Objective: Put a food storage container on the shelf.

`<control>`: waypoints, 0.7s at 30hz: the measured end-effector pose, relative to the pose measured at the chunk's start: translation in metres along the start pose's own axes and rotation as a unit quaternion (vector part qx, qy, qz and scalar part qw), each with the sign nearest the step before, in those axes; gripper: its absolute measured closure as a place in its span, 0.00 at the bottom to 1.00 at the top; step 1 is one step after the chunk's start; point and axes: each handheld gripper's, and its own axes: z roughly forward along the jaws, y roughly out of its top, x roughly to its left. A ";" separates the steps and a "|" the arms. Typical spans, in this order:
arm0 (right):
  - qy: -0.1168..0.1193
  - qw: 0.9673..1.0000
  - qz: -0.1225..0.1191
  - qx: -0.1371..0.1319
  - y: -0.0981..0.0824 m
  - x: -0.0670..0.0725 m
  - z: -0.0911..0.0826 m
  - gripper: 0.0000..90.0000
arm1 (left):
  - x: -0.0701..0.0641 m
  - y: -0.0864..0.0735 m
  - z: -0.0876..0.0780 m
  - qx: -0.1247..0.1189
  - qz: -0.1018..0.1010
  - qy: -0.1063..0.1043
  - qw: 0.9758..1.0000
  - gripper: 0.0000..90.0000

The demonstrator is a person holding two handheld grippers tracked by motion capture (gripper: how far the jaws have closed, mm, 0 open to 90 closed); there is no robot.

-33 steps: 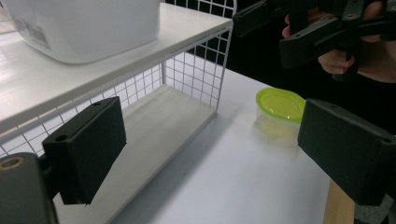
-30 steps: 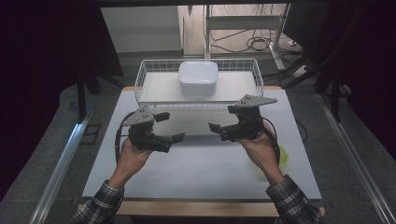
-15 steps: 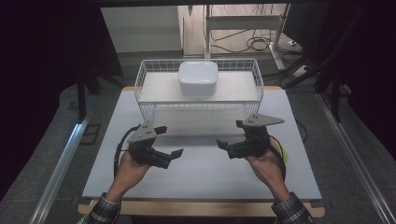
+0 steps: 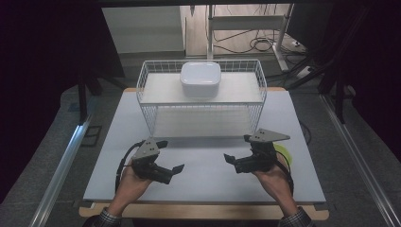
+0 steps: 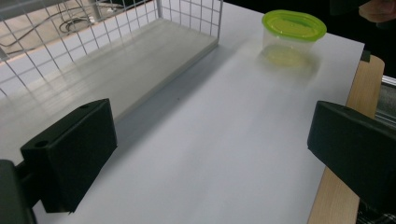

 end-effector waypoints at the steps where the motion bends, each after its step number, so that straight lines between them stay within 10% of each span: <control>1: -0.001 1.000 -0.001 0.001 -0.002 0.001 0.000 0.00 | -0.001 -0.002 0.000 0.001 0.000 0.003 1.000 0.01; 21: -0.031 0.999 -0.001 0.030 -0.051 0.011 -0.011 0.04 | -0.019 -0.054 -0.002 0.032 -0.007 0.056 0.998 0.04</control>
